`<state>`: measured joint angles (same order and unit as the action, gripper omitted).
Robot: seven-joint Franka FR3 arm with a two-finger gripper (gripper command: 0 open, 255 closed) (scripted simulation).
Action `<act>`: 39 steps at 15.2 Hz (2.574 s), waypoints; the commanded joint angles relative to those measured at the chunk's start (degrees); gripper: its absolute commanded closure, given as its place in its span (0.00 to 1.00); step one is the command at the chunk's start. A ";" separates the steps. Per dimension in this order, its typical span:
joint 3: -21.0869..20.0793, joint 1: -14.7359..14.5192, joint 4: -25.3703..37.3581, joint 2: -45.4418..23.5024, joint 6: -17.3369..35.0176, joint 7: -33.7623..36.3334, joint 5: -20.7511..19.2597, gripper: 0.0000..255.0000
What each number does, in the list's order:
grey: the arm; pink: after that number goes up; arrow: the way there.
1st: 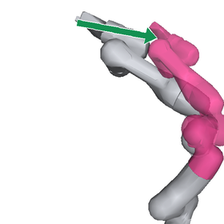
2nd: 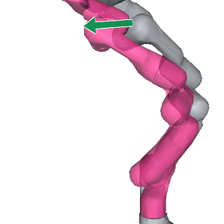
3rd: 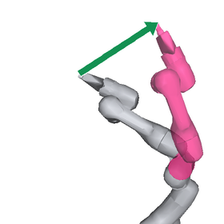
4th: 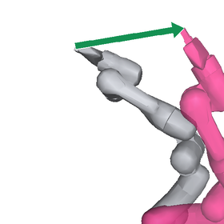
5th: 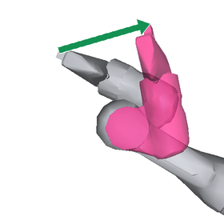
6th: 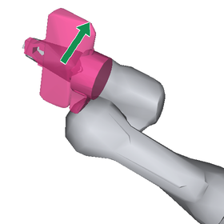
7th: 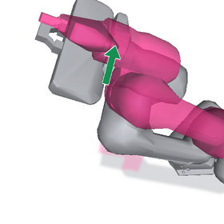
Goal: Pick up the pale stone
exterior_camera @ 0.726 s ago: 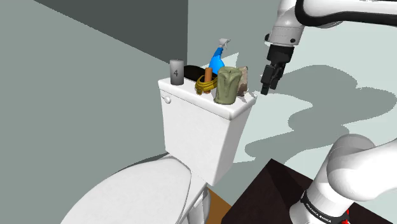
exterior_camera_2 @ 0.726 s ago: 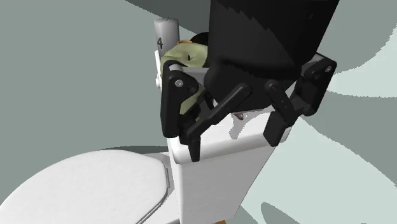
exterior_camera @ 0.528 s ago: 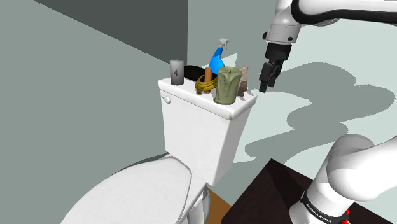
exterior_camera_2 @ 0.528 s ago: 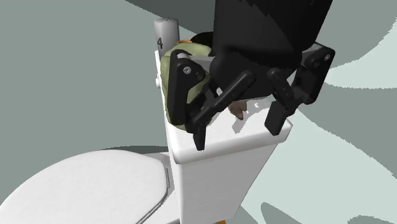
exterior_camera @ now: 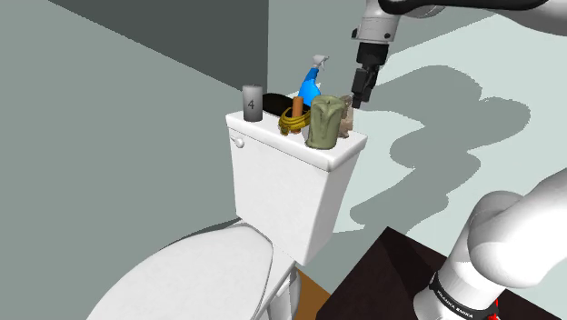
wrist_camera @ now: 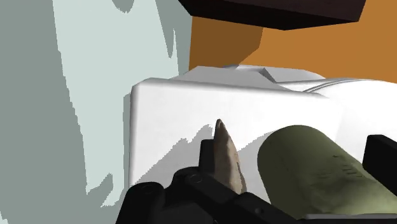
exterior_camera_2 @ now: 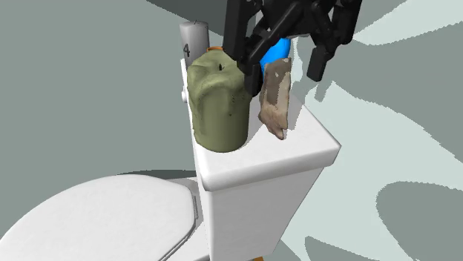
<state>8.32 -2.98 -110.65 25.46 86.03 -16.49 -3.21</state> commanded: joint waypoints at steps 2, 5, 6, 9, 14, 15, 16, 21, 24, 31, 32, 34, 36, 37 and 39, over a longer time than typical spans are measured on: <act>1.60 -0.48 7.74 -6.93 -0.64 -4.37 -0.18 0.00; 2.37 -0.64 12.09 -11.03 -0.78 -6.90 -0.02 0.00; 2.36 -0.62 10.98 -10.73 0.03 -6.85 -0.07 0.00; 2.35 -0.59 7.82 -9.94 2.42 -6.71 -0.20 0.00; 2.27 -0.56 4.56 -8.51 4.27 -6.48 -0.43 1.00; 2.27 -0.52 3.85 -7.91 4.39 -6.48 -0.51 1.00; 2.24 -0.55 4.17 -8.11 4.26 -6.44 -0.46 1.00; 2.00 -0.66 3.64 -7.88 4.57 -6.08 -0.44 1.00; 2.38 -0.60 6.21 -9.57 3.66 -6.63 -0.28 1.00; 2.41 -0.69 13.69 -11.47 -1.94 -6.97 0.04 1.00; 2.43 -0.70 14.83 -11.81 -2.75 -7.03 0.09 1.00; 2.47 -0.71 17.19 -12.52 -4.41 -7.15 0.21 1.00; 2.52 -0.73 19.65 -13.30 -6.09 -7.29 0.33 1.00; 2.55 -0.73 20.92 -13.72 -6.95 -7.36 0.39 1.00; 2.59 -0.73 22.39 -14.21 -7.93 -7.44 0.47 1.00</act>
<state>10.87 -3.71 -89.08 11.66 78.52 -23.87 -2.81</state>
